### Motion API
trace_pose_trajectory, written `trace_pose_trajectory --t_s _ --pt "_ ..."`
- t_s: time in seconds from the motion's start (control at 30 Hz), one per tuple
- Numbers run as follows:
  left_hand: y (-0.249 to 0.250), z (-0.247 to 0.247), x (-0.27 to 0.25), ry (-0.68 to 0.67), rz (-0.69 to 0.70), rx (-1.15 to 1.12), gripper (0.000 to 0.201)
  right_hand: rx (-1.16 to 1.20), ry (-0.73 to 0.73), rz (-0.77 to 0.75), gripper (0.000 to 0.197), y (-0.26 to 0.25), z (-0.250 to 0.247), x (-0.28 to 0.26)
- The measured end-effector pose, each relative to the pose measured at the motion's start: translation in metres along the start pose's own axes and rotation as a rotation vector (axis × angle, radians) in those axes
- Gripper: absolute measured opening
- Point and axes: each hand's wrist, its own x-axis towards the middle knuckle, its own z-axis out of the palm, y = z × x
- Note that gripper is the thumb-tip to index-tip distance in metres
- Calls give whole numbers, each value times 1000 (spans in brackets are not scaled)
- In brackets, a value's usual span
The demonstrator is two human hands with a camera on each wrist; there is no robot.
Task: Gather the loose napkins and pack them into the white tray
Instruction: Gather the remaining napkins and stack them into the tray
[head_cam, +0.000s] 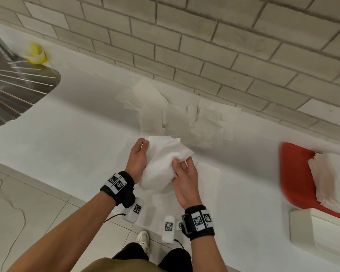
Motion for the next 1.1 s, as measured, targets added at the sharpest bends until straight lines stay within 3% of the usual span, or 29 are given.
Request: trace_pose_trajectory --t_s 0.1,0.23,0.43,0.57,0.63,0.8,0.87,0.93,1.1 --pt "5 2 -7 -70 -43 -84 21 77 -39 -20 41 -14 0 -5" --pt "8 8 -17 -145 -128 -221 11 -10 17 -64 38 -9 -2 -1" --pt "6 9 -22 -129 -263 -335 14 -100 71 -87 33 -7 -10 -7" --pt "7 8 -31 -176 -312 -321 13 -20 -56 -137 44 -37 -2 -24" --pt "5 8 -35 -208 -273 -254 25 -16 -92 -193 46 -49 -2 -29" --pt "10 20 -39 -176 -281 -270 41 -401 158 -277 20 -27 -23 -24" --pt "8 21 -37 -165 -271 -284 31 -499 243 -282 13 -16 -27 -27" --pt "6 23 -37 -140 -258 -285 20 -531 293 -313 13 -9 -27 -29" --pt "11 35 -47 -162 -184 -259 29 -481 371 -346 14 -7 -17 -33"
